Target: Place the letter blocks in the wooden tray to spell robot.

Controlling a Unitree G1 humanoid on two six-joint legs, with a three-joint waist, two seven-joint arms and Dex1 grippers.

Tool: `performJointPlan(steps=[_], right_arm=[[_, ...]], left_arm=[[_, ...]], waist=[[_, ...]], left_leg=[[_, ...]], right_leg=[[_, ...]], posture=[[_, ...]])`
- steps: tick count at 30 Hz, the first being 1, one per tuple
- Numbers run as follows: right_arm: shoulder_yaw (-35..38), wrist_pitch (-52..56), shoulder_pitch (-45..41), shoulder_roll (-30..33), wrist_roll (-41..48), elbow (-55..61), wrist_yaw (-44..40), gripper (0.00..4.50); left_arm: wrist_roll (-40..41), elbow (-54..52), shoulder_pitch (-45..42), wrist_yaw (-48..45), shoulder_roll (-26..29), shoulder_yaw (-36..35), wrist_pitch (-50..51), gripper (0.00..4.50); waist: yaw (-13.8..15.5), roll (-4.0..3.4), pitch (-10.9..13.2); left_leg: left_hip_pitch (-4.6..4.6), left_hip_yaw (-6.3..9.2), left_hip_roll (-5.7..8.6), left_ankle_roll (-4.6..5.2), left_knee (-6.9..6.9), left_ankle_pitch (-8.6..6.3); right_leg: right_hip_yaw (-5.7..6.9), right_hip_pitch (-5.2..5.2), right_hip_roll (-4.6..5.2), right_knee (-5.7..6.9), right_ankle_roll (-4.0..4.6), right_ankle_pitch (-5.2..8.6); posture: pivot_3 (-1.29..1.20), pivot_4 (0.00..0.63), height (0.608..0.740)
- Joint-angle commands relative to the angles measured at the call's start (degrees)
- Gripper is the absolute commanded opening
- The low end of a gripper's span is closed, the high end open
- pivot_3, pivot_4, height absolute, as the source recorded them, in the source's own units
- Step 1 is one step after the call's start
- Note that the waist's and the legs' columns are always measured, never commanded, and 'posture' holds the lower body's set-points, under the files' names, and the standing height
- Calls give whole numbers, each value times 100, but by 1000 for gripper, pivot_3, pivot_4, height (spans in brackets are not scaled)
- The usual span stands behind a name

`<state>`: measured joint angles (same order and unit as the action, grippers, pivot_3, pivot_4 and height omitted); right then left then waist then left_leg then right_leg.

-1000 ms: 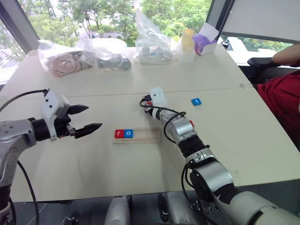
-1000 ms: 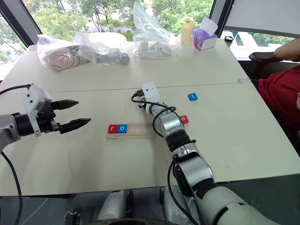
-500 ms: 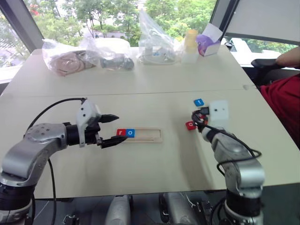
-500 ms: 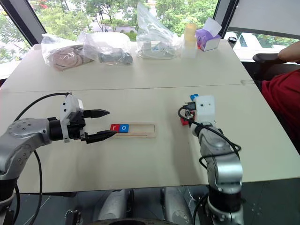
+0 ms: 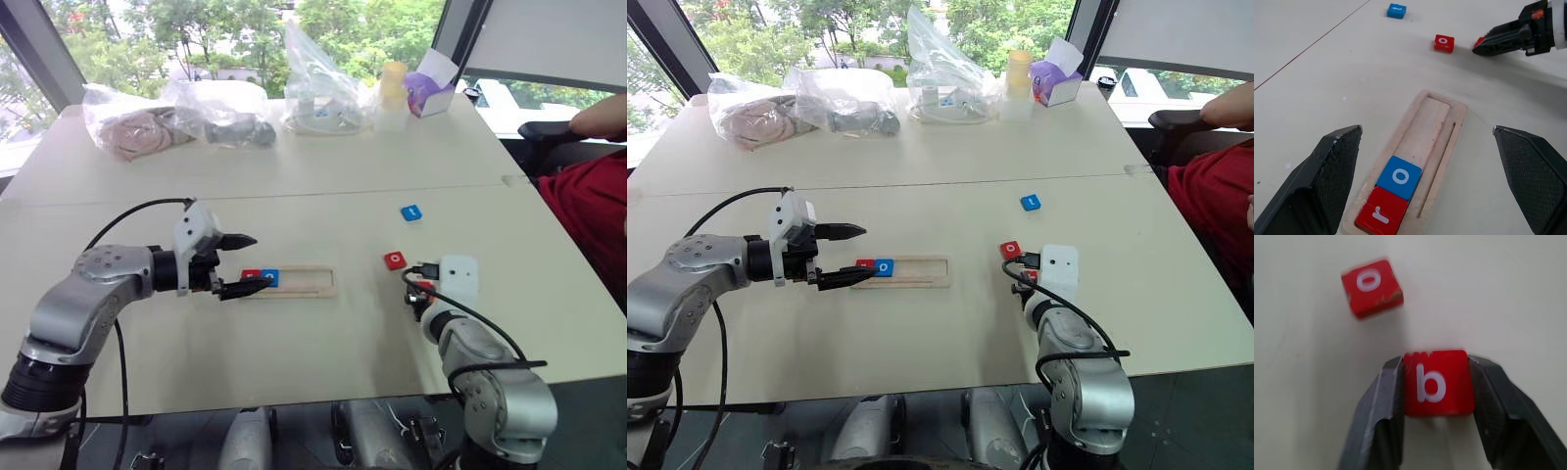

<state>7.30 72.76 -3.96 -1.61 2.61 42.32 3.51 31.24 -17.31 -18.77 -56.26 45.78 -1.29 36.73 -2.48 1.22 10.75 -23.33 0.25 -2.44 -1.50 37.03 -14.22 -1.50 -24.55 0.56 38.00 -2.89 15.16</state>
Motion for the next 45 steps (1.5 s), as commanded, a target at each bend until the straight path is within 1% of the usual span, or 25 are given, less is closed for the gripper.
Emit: performJointPlan(steps=[1,2,3,6,7,8,10,11,13,14,16,17,20,22,24,28,36,37,39,40,43,45], right_arm=[[30,-220,-67,133,56,77,-125,3760],[30,-261,-82,194,64,115,-168,4266],[44,-480,-77,405,49,197,-277,4392],[154,-1288,27,1231,-2,247,-725,4392],[390,-1474,-12,1345,277,152,-1034,4392],[614,-1694,-62,1490,582,15,-1397,4392],[1066,-2118,-102,1907,1414,-338,-2556,4392],[1129,-2454,16,2264,1644,-514,-3193,4392],[1178,-3024,299,3002,1857,-1015,-4246,4392],[1157,-3336,382,3403,1804,-1448,-4658,4392],[981,-4070,387,4015,1513,-2357,-5135,4392],[898,-4431,365,4214,1431,-2732,-5350,4392],[718,-5216,244,4562,1495,-3443,-6075,4392],[577,-5435,174,4726,1573,-3654,-6478,4392],[385,-5690,69,4813,1499,-3821,-6701,4392],[-9,-6266,-264,4843,1228,-4335,-6886,4392],[-503,-6931,-771,4724,1015,-5436,-7164,4392],[-501,-6983,-850,4681,1025,-5622,-7150,4165],[-555,-7186,-944,4647,995,-5882,-7228,3506],[-577,-7266,-968,4640,980,-5957,-7263,3069],[-612,-7208,-1017,4561,1073,-5782,-7261,1558],[-643,-7184,-1051,4533,1073,-5684,-7233,1558]], left_arm=[[19,-102,-26,10,13,-120,-70,4500],[33,-107,-18,13,22,-147,-59,4500],[54,-106,4,-3,55,-201,-52,4500],[92,-105,51,-86,173,-299,-45,4500],[111,-106,59,-126,215,-312,-31,4500],[136,-109,64,-169,254,-319,-13,4500],[200,-128,65,-291,341,-298,40,4500],[241,-149,62,-359,379,-280,72,4500],[309,-203,42,-528,470,-234,121,4500],[326,-228,20,-624,523,-202,112,4500],[392,-227,-56,-760,575,-198,135,4500],[445,-231,-92,-816,592,-202,183,4500],[423,-203,-118,-976,700,-182,169,4500],[395,-196,-105,-1000,732,-182,161,4500],[379,-202,-80,-989,742,-193,168,4500],[397,-288,-26,-921,742,-228,221,4500],[366,-391,73,-827,811,-302,251,4500],[375,-402,79,-810,813,-310,257,4500],[377,-398,106,-792,839,-345,252,4500],[378,-397,117,-786,849,-358,251,4500],[391,-352,152,-778,882,-416,245,4500],[373,-332,170,-779,892,-418,221,4500]], waist=[[0,0,0],[0,0,0],[1,0,0],[2,-2,2],[2,0,2],[4,0,2],[-8,0,2],[-6,-2,3],[9,-1,3],[19,0,4],[23,0,4],[24,1,5],[5,1,5],[-12,1,5],[-8,1,5],[8,1,5],[29,1,5],[29,2,5],[23,2,5],[11,2,5],[8,2,4],[4,2,4]], left_leg=[[0,0,0,0,0,0],[0,1,0,0,0,0],[0,1,1,0,0,0],[-2,0,7,0,0,0],[-2,-2,9,0,0,0],[-3,-1,10,0,0,0],[0,1,9,0,0,0],[2,-1,7,0,0,0],[3,0,8,1,-1,0],[2,2,8,1,-1,-1],[2,1,12,2,0,-1],[2,-3,15,2,3,-1],[3,-4,20,3,8,-1],[7,-4,17,3,6,-1],[8,-3,14,3,5,-1],[8,-2,15,3,9,-1],[5,-3,17,3,10,-1],[6,-4,18,3,10,-1],[8,-2,17,3,12,-1],[9,-4,17,2,12,-1],[17,-3,17,2,13,-1],[20,-4,16,2,13,-1]], right_leg=[[0,0,0,0,0,0],[0,0,0,0,-1,0],[0,0,0,0,0,1],[-1,0,5,-2,-2,6],[-1,0,7,-2,-3,10],[-1,0,7,-3,-15,17],[-1,3,3,-2,-26,18],[-1,5,0,-2,-36,11],[-1,7,1,-2,-36,11],[1,8,0,-2,-34,12],[1,11,4,-4,-20,20],[-1,11,6,-5,-16,19],[-3,12,6,-4,-18,19],[-6,12,1,-1,-34,10],[-6,12,-3,2,-37,8],[-5,12,-2,3,-38,8],[-5,13,2,3,-27,1],[-6,13,2,3,-27,1],[-5,16,2,3,-27,1],[-5,16,2,3,-26,1],[-6,25,2,5,-26,1],[-6,26,1,7,-26,1]], posture=[[0,150,740],[0,150,740],[0,150,740],[0,150,740],[0,150,740],[0,150,740],[0,150,740],[0,150,740],[0,150,740],[0,150,740],[0,150,740],[0,150,740],[0,150,740],[0,150,740],[0,150,740],[0,150,740],[0,150,740],[0,150,740],[0,150,740],[0,150,740],[0,150,740],[0,150,740]])
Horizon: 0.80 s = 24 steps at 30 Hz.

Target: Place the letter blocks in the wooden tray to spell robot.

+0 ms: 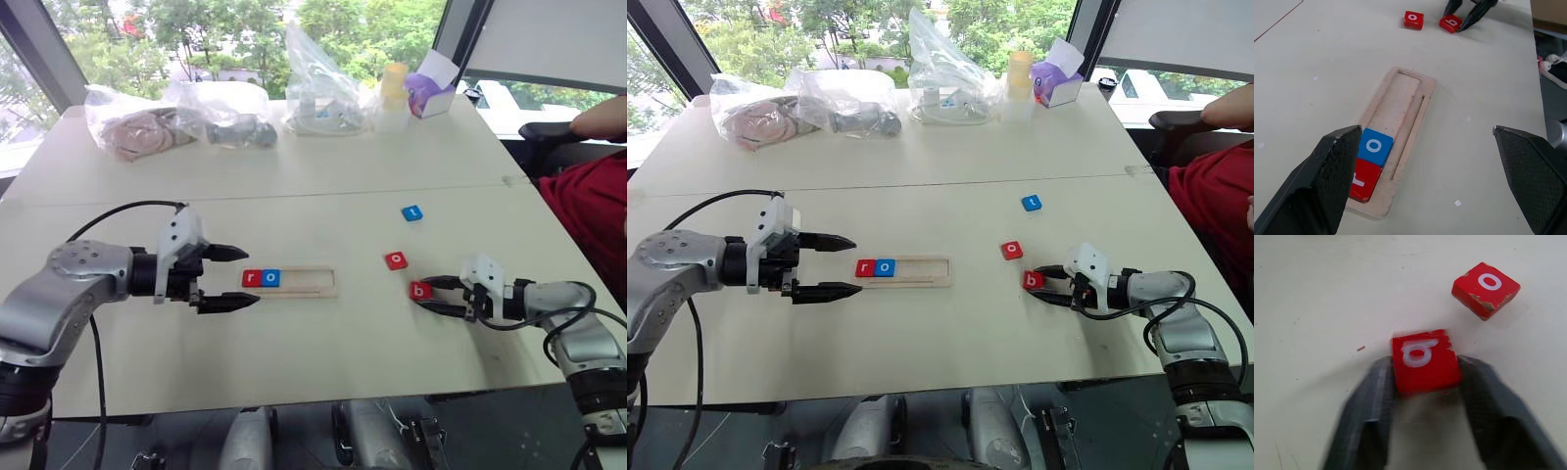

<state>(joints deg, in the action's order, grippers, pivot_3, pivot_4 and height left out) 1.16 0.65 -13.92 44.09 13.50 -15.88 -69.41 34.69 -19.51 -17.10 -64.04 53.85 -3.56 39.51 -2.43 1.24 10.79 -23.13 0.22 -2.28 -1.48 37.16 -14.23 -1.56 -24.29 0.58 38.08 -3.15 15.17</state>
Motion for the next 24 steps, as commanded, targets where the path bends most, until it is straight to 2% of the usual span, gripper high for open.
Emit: performJointPlan(steps=[1,4,7,9,14,20,24], right_arm=[[-57,124,-91,-54,16,275,64,1558],[-229,462,-274,-73,37,850,94,1558],[-525,1667,-966,-391,488,1721,220,1558],[-753,1986,-1280,-605,478,1873,267,1558],[-1633,1957,-2308,-1687,-307,980,884,1558],[-2030,1619,-2754,-2272,-734,135,1064,1558],[-2200,1307,-2904,-2408,-931,-222,948,1558]], left_arm=[[18,-95,5,0,84,-187,-67,4500],[-42,17,32,-54,141,-207,-126,4500],[-280,474,215,-215,439,-394,-345,4500],[-314,706,303,-270,547,-492,-424,4500],[-437,939,795,-327,708,-827,-624,4500],[-353,535,1090,-26,543,-1055,-544,4500],[-270,292,1292,173,385,-1223,-458,4500]], waist=[[-3,0,0],[-14,-1,1],[-43,-7,4],[-28,-10,6],[-5,-6,4],[152,-7,4],[152,-6,4]], left_leg=[[0,0,0,0,0,0],[2,-1,-2,0,-1,0],[4,-4,-9,0,-1,0],[8,-7,-14,0,-3,0],[2,-4,-19,0,-8,0],[-29,-9,-15,-1,-3,0],[-26,-11,-14,-1,-1,0]], right_leg=[[0,0,0,1,0,0],[0,-1,-1,3,0,-1],[-1,-7,-5,9,2,-4],[-1,-10,-8,13,9,-8],[7,-16,-9,10,12,-6],[6,-35,12,1,8,-7],[5,-31,13,1,9,-6]], posture=[[0,150,740],[0,150,740],[0,150,740],[0,150,740],[0,150,740],[0,150,740],[0,150,740]])
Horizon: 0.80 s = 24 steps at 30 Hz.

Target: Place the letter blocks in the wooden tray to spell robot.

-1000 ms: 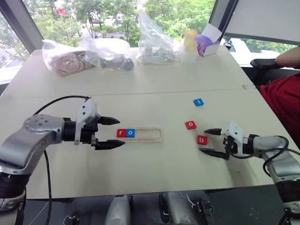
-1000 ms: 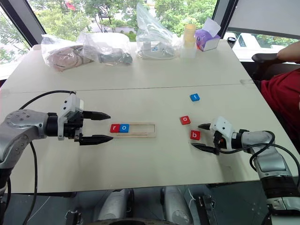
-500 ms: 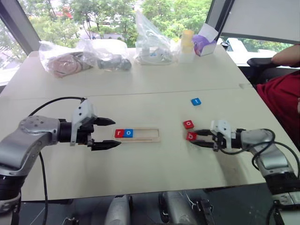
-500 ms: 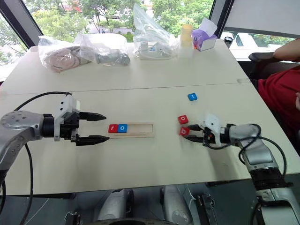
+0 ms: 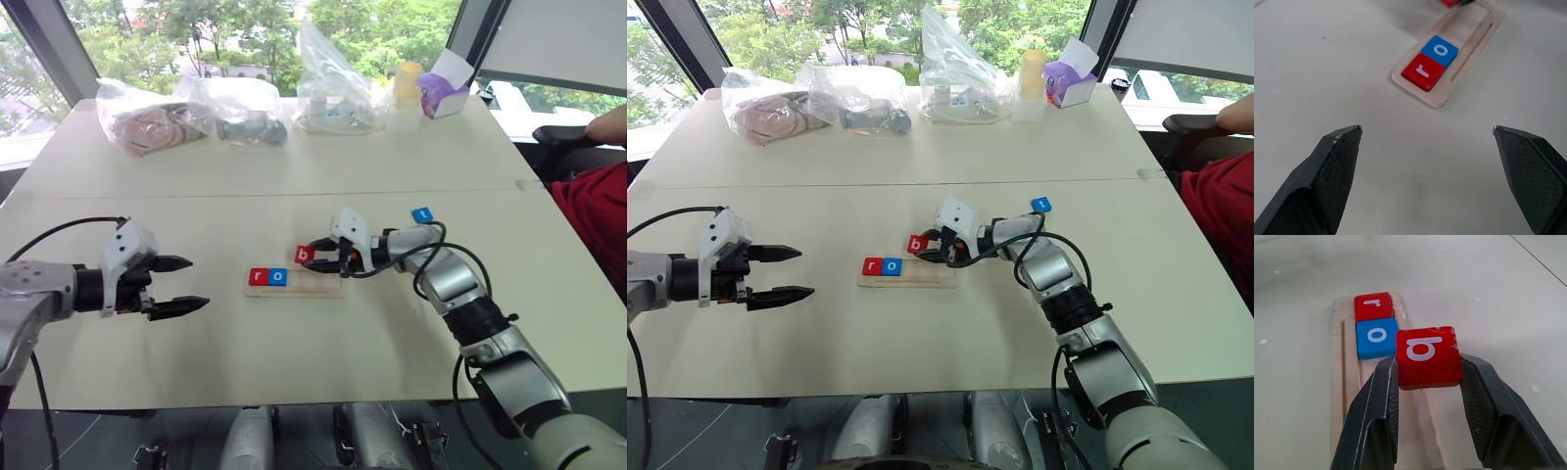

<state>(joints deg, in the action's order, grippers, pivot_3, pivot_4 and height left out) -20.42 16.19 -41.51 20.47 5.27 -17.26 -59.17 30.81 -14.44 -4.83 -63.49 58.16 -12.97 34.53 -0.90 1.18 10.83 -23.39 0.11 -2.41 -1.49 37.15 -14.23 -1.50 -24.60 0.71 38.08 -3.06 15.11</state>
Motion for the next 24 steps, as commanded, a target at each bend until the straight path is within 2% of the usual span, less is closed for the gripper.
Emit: performJointPlan(steps=[1,24], right_arm=[[-86,-283,-144,-76,-131,-73,-119,1558],[-298,-507,58,-191,-325,-68,-429,1558]], left_arm=[[127,-248,119,147,-62,-324,47,4500],[105,-396,239,468,-223,-254,21,4500]], waist=[[-5,0,0],[-23,0,0]], left_leg=[[0,0,1,0,0,0],[5,3,-4,0,-1,0]], right_leg=[[0,0,-3,0,0,0],[3,0,-13,6,-1,-2]], posture=[[0,150,740],[0,150,740]])
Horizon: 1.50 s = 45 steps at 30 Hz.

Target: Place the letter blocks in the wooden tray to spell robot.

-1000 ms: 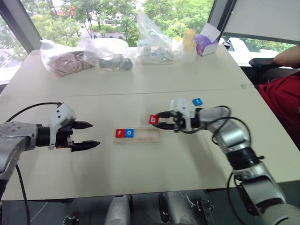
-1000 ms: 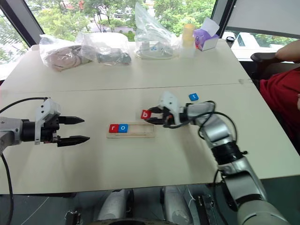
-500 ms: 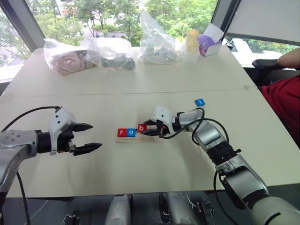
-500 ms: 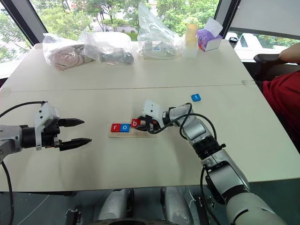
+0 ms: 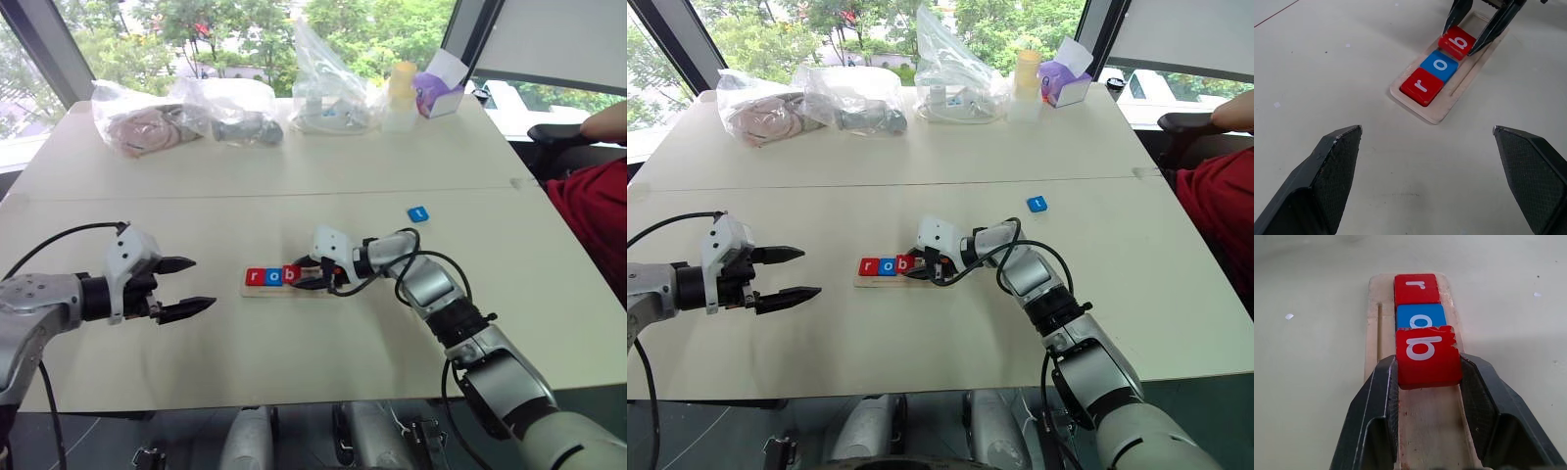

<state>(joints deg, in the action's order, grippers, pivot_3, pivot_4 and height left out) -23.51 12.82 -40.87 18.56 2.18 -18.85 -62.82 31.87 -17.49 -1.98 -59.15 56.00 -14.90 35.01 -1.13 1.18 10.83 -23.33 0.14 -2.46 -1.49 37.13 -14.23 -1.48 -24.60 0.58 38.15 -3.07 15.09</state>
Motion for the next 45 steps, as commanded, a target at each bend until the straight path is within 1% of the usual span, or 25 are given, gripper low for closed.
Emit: performJointPlan(steps=[1,5,7,8,11,12,22,24,27,30,32,36,38,40,45], right_arm=[[20,-163,-1,-9,-21,82,-55,1558],[48,-158,-15,-91,-48,23,0,1558],[62,-146,-20,-113,-33,13,-12,2302],[76,-131,-26,-125,-37,9,18,2564],[127,-107,-78,-164,-51,-23,123,4081],[143,-105,-92,-170,-48,-33,150,4485],[255,3,-86,-183,-31,-26,351,4485],[469,216,-99,-169,139,30,404,4485],[1019,681,-157,-21,508,287,537,4485],[1805,1442,135,330,733,1053,1156,4485],[2080,1866,385,452,776,1499,1550,4485],[2648,3036,1317,511,684,2766,2629,4485],[2781,3687,1821,373,651,3404,3131,4485],[2807,4048,2171,226,624,3812,3513,4485],[2760,4246,2486,-96,431,3943,4283,4485]], left_arm=[[-19,-86,-45,43,-11,-40,-38,4500],[-17,-122,-18,45,-11,6,-26,4500],[-16,-125,-17,44,0,15,-27,4500],[-17,-119,-19,47,4,14,-29,4500],[-30,-77,-53,42,22,17,-37,4500],[-38,-66,-68,45,22,28,-40,4500],[-119,-21,-174,91,-48,208,-89,4500],[-121,-55,-207,104,-56,226,-82,4500],[101,-188,-332,162,-163,118,71,4500],[434,-532,-471,274,-309,101,304,4500],[555,-689,-546,336,-368,135,421,4500],[764,-966,-861,494,-567,416,653,4500],[791,-1006,-1011,546,-684,594,717,4500],[764,-957,-1143,559,-771,743,743,4500],[557,-652,-1335,437,-777,1012,600,4500]], waist=[[-1,0,0],[-1,0,0],[-1,0,0],[-1,0,0],[0,0,0],[0,0,0],[-1,0,0],[0,0,0],[16,2,-1],[55,-1,0],[53,3,-2],[37,7,-5],[26,3,-5],[-22,2,-4],[-114,2,-4]], left_leg=[[0,0,0,0,0,0],[0,0,0,0,0,0],[0,0,0,0,0,0],[0,0,0,0,0,0],[0,0,0,0,0,0],[0,0,0,0,0,0],[0,0,0,0,0,0],[0,0,0,0,0,0],[-1,-1,1,0,0,0],[-4,4,0,0,1,0],[-5,8,2,0,1,0],[-3,12,9,0,-4,0],[-1,13,8,0,-4,0],[2,11,6,0,-3,0],[11,9,5,-2,0,1]], right_leg=[[0,0,0,0,0,0],[0,0,0,0,0,0],[0,0,0,0,0,0],[0,0,0,0,0,0],[0,0,0,0,0,0],[0,0,0,0,0,0],[0,0,0,0,0,0],[0,0,0,0,0,0],[0,0,1,0,0,0],[0,1,9,-1,-1,-1],[1,5,13,-2,-2,-1],[1,8,8,-4,-3,-1],[-2,7,3,-2,-2,-1],[-3,7,-3,2,-2,-1],[-5,9,-8,7,2,-3]], posture=[[0,150,740],[0,150,740],[0,150,740],[0,150,740],[0,150,740],[0,150,740],[0,150,740],[0,150,740],[0,150,740],[0,150,740],[0,150,740],[0,150,740],[0,150,740],[0,150,740],[0,150,740]])
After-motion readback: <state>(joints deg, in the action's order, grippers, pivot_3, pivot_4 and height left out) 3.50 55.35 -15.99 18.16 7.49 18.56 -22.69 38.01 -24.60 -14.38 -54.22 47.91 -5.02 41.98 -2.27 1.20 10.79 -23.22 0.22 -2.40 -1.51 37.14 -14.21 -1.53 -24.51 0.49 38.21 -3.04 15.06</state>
